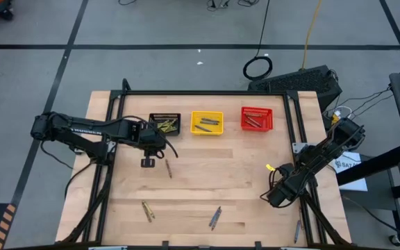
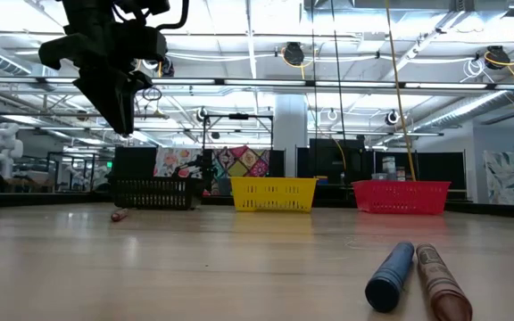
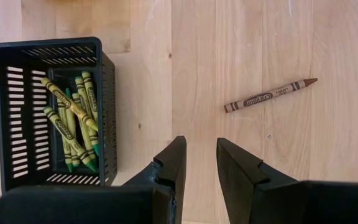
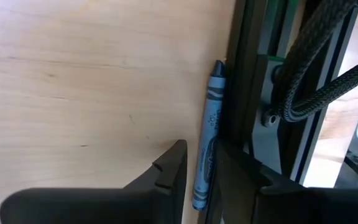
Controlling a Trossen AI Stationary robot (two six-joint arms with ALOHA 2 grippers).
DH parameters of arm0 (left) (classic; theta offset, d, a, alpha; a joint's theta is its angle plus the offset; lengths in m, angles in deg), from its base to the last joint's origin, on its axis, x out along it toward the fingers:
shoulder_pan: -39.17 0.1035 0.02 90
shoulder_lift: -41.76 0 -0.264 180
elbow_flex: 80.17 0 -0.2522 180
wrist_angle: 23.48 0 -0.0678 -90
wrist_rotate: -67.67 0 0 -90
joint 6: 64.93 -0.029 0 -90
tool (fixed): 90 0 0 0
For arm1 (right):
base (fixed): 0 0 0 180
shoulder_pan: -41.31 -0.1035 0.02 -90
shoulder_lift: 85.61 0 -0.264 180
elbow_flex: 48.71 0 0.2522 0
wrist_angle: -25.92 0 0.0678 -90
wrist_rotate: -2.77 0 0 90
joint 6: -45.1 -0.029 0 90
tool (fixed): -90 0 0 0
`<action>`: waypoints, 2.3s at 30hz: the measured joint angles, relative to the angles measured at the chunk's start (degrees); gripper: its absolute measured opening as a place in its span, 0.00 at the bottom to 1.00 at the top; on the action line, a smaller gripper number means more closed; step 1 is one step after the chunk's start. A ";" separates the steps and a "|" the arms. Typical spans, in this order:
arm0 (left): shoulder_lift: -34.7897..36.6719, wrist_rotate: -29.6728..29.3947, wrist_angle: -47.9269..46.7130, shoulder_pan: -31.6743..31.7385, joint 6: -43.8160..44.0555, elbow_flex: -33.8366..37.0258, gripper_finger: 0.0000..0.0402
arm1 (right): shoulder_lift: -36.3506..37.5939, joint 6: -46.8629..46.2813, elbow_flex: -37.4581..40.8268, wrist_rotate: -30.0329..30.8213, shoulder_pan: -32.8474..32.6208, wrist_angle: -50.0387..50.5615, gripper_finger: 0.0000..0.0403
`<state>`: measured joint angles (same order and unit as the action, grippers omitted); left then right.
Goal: Sort crayons
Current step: Put the blue crayon into the yellow bin
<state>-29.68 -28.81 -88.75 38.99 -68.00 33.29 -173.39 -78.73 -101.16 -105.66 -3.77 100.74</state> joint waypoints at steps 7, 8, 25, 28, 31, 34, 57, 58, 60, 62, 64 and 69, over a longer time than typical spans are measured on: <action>0.00 0.00 0.02 -0.02 -0.02 0.00 0.21 | -0.04 1.60 0.07 -0.49 0.00 0.41 0.19; 0.00 0.00 0.02 0.00 -0.02 0.00 0.21 | -0.07 1.75 0.07 -0.51 0.00 0.44 0.19; 0.00 0.00 0.02 0.00 -0.22 0.01 0.21 | -0.02 1.17 3.39 -0.47 0.00 -3.33 0.19; 0.00 0.00 0.19 -0.02 -0.20 0.02 0.21 | 0.00 1.80 3.44 -0.12 -0.01 -4.05 0.19; 0.00 0.00 0.69 -0.01 -0.20 0.02 0.21 | 0.00 1.72 3.29 0.02 -0.02 -4.28 0.19; 0.00 0.00 1.31 0.00 -0.22 0.02 0.21 | 0.00 2.04 1.78 0.19 -0.02 -4.12 0.19; 0.00 0.00 1.51 0.00 -0.24 0.02 0.21 | -0.12 5.02 -1.58 4.56 -0.09 -1.73 0.18; 0.00 0.00 1.49 0.00 -0.24 0.02 0.21 | -0.08 5.28 -1.33 4.55 -0.08 -2.13 0.18; 0.00 0.00 1.51 0.00 -0.24 0.02 0.21 | 0.07 5.49 -0.39 4.48 -0.04 -3.09 0.16; 0.00 0.00 1.51 0.00 -0.22 0.02 0.21 | 0.08 5.01 0.62 4.36 0.00 -3.56 0.14; 0.00 0.00 1.51 -0.01 -0.22 0.02 0.21 | 0.04 4.16 1.17 4.37 0.00 -3.72 0.12; 0.00 0.00 1.50 -0.01 -0.24 0.02 0.21 | 0.02 4.44 1.25 4.43 0.00 -3.80 0.09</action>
<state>-29.68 -28.81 -87.25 38.98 -68.25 33.31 -173.37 -74.30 -99.91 -101.23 -3.78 96.94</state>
